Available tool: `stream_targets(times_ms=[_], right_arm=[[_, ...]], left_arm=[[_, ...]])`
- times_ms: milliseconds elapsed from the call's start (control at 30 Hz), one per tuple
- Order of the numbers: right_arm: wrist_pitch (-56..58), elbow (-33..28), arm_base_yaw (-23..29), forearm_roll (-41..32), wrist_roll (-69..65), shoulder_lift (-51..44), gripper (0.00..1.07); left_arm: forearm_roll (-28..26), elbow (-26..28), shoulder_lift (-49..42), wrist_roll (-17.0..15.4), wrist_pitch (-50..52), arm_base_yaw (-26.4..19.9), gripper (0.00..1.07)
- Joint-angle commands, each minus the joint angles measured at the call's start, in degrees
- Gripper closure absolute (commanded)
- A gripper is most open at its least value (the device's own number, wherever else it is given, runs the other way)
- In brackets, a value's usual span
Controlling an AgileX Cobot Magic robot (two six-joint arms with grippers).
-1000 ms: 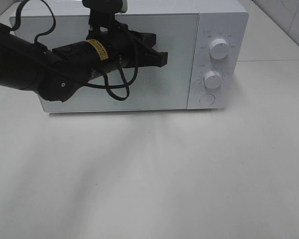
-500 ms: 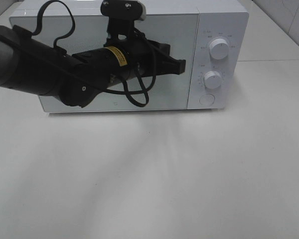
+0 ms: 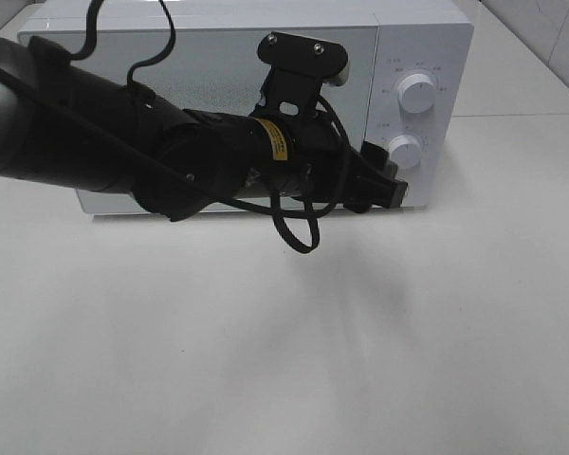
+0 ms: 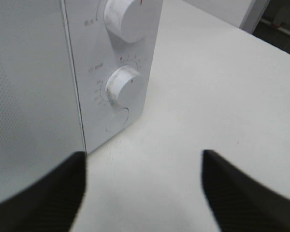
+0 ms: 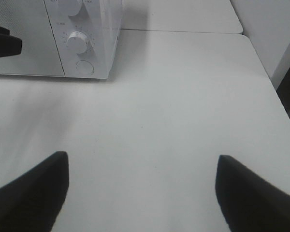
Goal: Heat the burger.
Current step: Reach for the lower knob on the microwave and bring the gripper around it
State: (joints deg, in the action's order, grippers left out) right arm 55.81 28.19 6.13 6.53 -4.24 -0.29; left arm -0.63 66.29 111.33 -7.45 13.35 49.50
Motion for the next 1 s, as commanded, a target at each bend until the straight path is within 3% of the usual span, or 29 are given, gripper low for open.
stream_targets(times_ms=[33,67,300,367,467,600,800,867,900,967,1000], right_arm=[[-0.69,-0.06,-0.34,0.17,-0.29,-1.95,0.32],[-0.69,-0.06,-0.34,0.17,-0.29,-1.95,0.32],[-0.69,-0.06,-0.34,0.17,-0.29,-1.95,0.32],[-0.69,-0.06,-0.34,0.17,-0.29,-1.95,0.32],[-0.69,-0.06,-0.34,0.17,-0.29,-1.95,0.32],[-0.69,-0.06,-0.34,0.17,-0.29,-1.95,0.32],[-0.69,-0.06,-0.34,0.17,-0.29,-1.95,0.32],[-0.69,-0.06,-0.34,0.17,-0.29,-1.95,0.32],[-0.69,-0.06,-0.34,0.17,-0.29,-1.95,0.32],[-0.69,-0.06,-0.34,0.17,-0.29,-1.95,0.32],[-0.69,-0.06,-0.34,0.17,-0.29,-1.95,0.32]], left_arm=[[-0.69,0.57,-1.78,-1.66,-6.13,0.34,0.10],[-0.86,0.57,-3.27,-2.75,-10.77,0.34,0.06],[-0.46,0.57,-9.22,-2.75,-26.07,0.34,0.06],[0.63,0.57,-13.24,-2.64,-36.04,0.34,0.06],[1.09,0.57,-14.38,-2.64,-38.90,0.34,0.06],[3.78,0.57,-20.40,-2.58,-53.11,0.34,0.06],[5.56,0.57,-25.21,-3.04,-60.10,-1.26,0.06],[5.04,0.57,-27.44,-3.04,-64.86,-5.44,0.06],[5.04,0.57,-27.44,-3.04,-64.86,-5.44,0.06],[4.87,0.57,-30.25,-2.52,-70.42,-12.43,0.06],[4.87,0.57,-30.25,-2.52,-70.42,-12.43,0.06]])
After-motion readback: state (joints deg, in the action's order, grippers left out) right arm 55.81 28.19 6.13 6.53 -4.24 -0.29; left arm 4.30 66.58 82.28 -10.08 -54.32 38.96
